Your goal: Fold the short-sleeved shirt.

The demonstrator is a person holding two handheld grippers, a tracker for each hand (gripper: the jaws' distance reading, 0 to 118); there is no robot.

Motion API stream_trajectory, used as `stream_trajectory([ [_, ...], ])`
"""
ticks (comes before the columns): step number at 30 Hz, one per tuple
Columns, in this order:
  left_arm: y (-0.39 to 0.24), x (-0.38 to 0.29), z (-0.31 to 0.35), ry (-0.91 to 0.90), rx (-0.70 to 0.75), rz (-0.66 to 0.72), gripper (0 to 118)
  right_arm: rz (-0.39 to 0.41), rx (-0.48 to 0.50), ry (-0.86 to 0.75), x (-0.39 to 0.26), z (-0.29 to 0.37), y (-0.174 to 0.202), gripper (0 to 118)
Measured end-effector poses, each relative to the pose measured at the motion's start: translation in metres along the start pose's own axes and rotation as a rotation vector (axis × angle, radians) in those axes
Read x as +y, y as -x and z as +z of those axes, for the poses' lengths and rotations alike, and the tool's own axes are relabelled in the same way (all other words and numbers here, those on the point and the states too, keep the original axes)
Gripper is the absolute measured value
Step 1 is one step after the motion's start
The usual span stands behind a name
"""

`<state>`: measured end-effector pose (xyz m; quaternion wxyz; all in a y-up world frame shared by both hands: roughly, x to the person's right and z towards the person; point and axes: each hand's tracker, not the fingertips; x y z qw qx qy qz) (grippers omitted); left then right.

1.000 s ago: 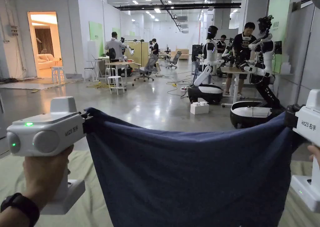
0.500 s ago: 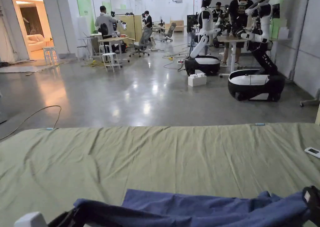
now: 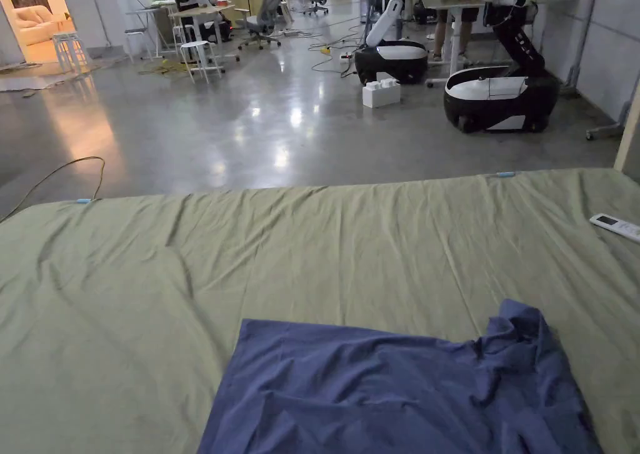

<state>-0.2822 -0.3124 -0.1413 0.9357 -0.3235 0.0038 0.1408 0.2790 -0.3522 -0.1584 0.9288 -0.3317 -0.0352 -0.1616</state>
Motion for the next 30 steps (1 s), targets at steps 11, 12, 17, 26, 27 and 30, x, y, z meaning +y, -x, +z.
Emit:
stream_trajectory([
  [11,0.010,0.006,0.041,-0.149,0.180,0.111,87,-0.028,-0.052,-0.032,-0.001,0.030,-0.001,63],
  [12,0.003,0.011,0.051,-0.193,0.197,0.085,87,0.030,-0.033,-0.051,0.005,0.039,0.005,66],
  [17,-0.046,0.040,0.093,-0.362,0.196,-0.160,87,0.277,0.038,-0.300,0.042,0.099,0.046,70],
  [26,-0.104,0.079,0.143,-0.635,0.080,-0.259,63,0.340,0.172,-0.553,0.088,0.153,0.098,64],
  [27,-0.107,0.080,0.146,-0.640,0.078,-0.269,45,0.336,0.194,-0.549,0.089,0.154,0.100,58],
  [30,-0.115,0.079,0.148,-0.644,0.063,-0.325,10,0.345,0.199,-0.544,0.088,0.154,0.105,18],
])
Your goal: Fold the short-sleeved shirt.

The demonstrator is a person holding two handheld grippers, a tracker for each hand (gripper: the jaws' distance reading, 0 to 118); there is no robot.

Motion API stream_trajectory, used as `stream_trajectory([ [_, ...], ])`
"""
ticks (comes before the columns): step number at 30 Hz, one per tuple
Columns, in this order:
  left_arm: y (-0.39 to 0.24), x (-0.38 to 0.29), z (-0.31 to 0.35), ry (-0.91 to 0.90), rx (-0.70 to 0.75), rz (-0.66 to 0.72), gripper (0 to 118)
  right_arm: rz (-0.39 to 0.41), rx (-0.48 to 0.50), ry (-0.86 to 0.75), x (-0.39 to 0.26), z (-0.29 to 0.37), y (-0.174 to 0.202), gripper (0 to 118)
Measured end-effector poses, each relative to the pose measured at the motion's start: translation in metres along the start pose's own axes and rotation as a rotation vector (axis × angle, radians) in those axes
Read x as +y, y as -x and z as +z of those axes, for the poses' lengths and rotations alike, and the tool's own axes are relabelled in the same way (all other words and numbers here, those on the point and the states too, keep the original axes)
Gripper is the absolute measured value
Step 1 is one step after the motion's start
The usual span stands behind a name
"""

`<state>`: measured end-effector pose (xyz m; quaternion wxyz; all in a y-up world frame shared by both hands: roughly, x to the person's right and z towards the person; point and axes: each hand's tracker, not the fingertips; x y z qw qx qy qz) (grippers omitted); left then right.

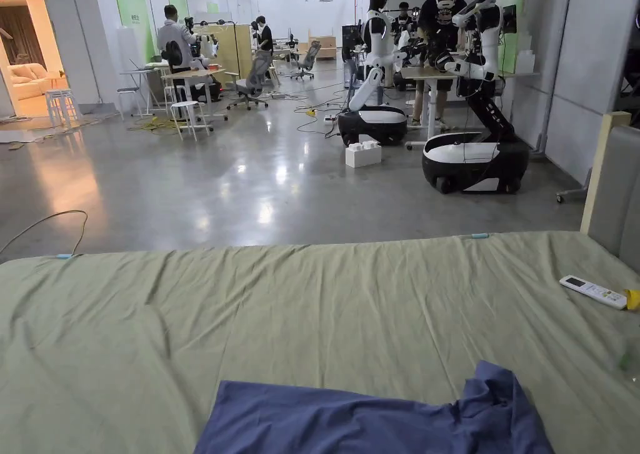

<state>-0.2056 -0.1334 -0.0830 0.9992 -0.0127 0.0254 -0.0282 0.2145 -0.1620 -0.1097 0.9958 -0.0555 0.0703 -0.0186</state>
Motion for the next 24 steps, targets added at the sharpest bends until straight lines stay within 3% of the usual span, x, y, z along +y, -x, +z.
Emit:
stream_trajectory([
  [2,-0.001,-0.001,-0.001,0.037,-0.060,0.004,2,0.028,0.000,0.003,-0.004,-0.001,0.004,4],
  [5,-0.001,-0.008,-0.001,0.061,-0.066,0.026,1,0.020,-0.009,0.093,-0.017,-0.006,0.005,0],
  [14,0.002,-0.013,-0.008,0.101,-0.089,0.054,1,0.080,-0.003,0.082,-0.019,-0.008,0.008,0],
  [20,0.013,-0.034,-0.023,0.125,-0.130,0.076,1,0.021,0.018,0.096,-0.025,-0.011,0.007,0],
  [24,0.029,-0.064,-0.043,0.274,-0.111,0.069,2,0.011,0.024,0.133,-0.033,-0.010,0.005,0],
])
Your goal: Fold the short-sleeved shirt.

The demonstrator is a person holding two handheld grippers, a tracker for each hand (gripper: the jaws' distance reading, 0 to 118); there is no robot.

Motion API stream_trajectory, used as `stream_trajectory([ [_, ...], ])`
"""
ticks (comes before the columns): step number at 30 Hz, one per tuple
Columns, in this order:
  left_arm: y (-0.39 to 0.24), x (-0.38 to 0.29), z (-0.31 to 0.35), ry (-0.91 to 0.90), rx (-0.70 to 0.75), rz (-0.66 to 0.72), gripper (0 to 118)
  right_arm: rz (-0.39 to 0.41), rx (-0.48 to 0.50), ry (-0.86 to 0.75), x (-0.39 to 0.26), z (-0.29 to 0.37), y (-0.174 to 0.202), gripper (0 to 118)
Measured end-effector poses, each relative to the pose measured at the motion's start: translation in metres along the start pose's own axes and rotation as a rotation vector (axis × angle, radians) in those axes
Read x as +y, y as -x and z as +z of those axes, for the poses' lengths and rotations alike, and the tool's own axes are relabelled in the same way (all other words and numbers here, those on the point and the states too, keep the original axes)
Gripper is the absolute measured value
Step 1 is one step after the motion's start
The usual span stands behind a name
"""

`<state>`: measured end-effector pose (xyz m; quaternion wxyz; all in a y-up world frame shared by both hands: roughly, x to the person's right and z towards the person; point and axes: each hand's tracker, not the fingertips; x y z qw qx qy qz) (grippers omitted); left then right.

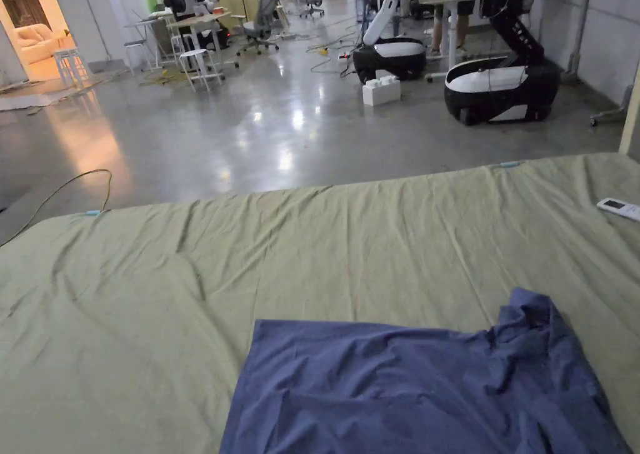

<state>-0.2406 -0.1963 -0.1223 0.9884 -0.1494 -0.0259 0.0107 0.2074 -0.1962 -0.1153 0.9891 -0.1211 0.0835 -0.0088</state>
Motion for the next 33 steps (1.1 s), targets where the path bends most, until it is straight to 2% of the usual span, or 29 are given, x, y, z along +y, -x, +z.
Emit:
stream_trajectory([
  [1,0.007,-0.007,-0.008,0.046,0.003,0.013,5,0.000,-0.003,0.005,-0.002,0.001,0.000,0],
  [3,0.023,-0.026,-0.032,0.206,-0.056,0.081,39,-0.029,0.002,0.023,-0.006,0.002,-0.001,0],
  [4,0.033,-0.042,-0.046,0.273,-0.070,0.127,58,-0.073,0.017,0.041,-0.010,0.000,-0.004,0],
  [5,0.038,-0.058,-0.057,0.308,-0.030,0.122,66,-0.103,0.023,0.054,-0.013,-0.001,-0.006,0],
  [10,0.046,-0.107,-0.087,0.481,0.005,0.050,66,-0.120,-0.005,0.074,-0.016,0.002,-0.011,0],
  [16,0.044,-0.128,-0.111,0.563,-0.021,0.060,63,-0.214,-0.029,0.104,-0.022,-0.001,-0.022,0],
  [17,0.044,-0.130,-0.115,0.583,-0.013,0.042,53,-0.224,-0.034,0.106,-0.022,-0.002,-0.023,0],
  [18,0.044,-0.131,-0.118,0.590,-0.026,0.041,35,-0.232,-0.038,0.107,-0.023,-0.002,-0.024,0],
  [19,0.044,-0.132,-0.122,0.602,-0.036,0.046,11,-0.239,-0.040,0.106,-0.022,-0.002,-0.024,0],
  [25,0.035,-0.133,-0.139,0.695,-0.048,0.069,8,-0.225,-0.077,0.134,-0.029,-0.002,-0.033,0],
  [28,0.035,-0.133,-0.149,0.751,-0.049,0.071,8,-0.197,-0.137,0.224,-0.042,-0.014,-0.044,1],
  [29,0.034,-0.134,-0.152,0.764,-0.047,0.073,8,-0.223,-0.156,0.318,-0.053,-0.024,-0.052,7],
  [30,0.033,-0.134,-0.154,0.768,-0.044,0.071,8,-0.217,-0.186,0.342,-0.063,-0.033,-0.058,22],
  [32,0.029,-0.133,-0.153,0.773,-0.037,0.055,8,-0.195,-0.214,0.420,-0.084,-0.049,-0.065,68],
  [33,0.027,-0.134,-0.152,0.773,-0.035,0.044,8,-0.175,-0.230,0.457,-0.092,-0.054,-0.067,73],
])
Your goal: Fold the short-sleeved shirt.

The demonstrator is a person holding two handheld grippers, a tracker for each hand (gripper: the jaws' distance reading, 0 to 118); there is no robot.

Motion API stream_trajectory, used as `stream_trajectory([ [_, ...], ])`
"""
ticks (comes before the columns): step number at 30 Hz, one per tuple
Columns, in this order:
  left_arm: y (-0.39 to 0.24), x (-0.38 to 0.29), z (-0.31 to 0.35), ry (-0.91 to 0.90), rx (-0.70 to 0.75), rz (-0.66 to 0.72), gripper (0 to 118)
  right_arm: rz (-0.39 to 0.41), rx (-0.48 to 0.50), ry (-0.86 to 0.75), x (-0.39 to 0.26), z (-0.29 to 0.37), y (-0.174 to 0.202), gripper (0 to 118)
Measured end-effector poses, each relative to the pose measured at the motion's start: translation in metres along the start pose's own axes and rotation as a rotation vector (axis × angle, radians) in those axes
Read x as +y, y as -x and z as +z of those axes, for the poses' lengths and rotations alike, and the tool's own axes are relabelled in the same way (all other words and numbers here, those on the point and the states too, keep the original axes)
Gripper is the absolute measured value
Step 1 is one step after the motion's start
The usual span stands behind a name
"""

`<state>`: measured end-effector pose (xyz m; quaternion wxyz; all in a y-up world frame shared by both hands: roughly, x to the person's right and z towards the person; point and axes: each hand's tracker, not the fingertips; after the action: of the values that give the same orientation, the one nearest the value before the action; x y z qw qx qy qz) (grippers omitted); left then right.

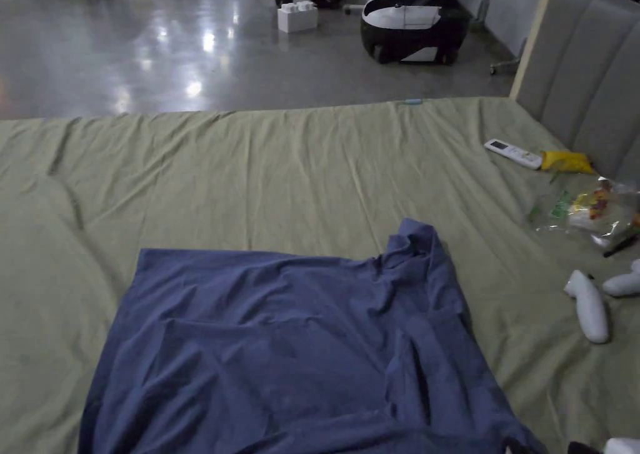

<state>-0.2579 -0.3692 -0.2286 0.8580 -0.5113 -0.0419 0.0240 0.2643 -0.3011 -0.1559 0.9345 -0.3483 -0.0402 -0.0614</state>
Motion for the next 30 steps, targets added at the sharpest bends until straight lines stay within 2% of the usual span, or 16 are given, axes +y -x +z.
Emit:
stream_trajectory([
  [2,-0.002,-0.002,0.000,-0.007,0.011,-0.010,8,0.035,-0.023,0.030,-0.010,-0.018,-0.003,72],
  [6,-0.002,-0.003,0.001,-0.019,0.019,0.007,8,-0.037,-0.013,0.072,-0.015,-0.051,-0.015,72],
  [7,-0.001,-0.003,0.000,-0.022,0.018,0.014,8,-0.054,-0.017,0.079,-0.015,-0.058,-0.017,68],
  [8,0.000,-0.004,0.001,-0.024,0.017,0.021,8,-0.084,-0.005,0.080,-0.015,-0.064,-0.021,50],
  [10,0.001,-0.005,0.001,-0.028,0.013,0.032,8,-0.160,0.082,0.076,-0.017,-0.070,-0.029,15],
  [11,0.003,-0.005,0.001,-0.031,0.011,0.039,8,-0.188,0.090,0.078,-0.018,-0.071,-0.029,7],
  [16,0.007,-0.007,0.002,-0.056,-0.005,0.076,8,-0.094,0.086,0.054,-0.024,-0.062,-0.022,5],
  [19,0.013,-0.009,0.009,-0.104,-0.049,0.121,7,-0.126,0.107,-0.021,-0.030,-0.047,-0.023,5],
  [22,0.012,-0.025,0.056,-0.389,-0.328,0.152,7,-0.196,0.153,-0.116,-0.034,-0.025,-0.029,5],
  [23,0.005,-0.015,0.064,-0.342,-0.276,0.182,7,-0.205,0.170,-0.170,-0.035,-0.017,-0.031,5],
  [24,-0.002,-0.006,0.070,-0.338,-0.241,0.156,7,-0.212,0.179,-0.200,-0.033,-0.012,-0.033,4],
  [26,-0.001,0.012,0.078,-0.377,-0.251,0.134,7,-0.235,0.178,-0.237,-0.024,-0.007,-0.035,4],
  [30,0.011,0.065,0.074,-0.399,-0.341,0.330,7,-0.282,0.151,-0.266,0.003,-0.016,-0.044,4],
])
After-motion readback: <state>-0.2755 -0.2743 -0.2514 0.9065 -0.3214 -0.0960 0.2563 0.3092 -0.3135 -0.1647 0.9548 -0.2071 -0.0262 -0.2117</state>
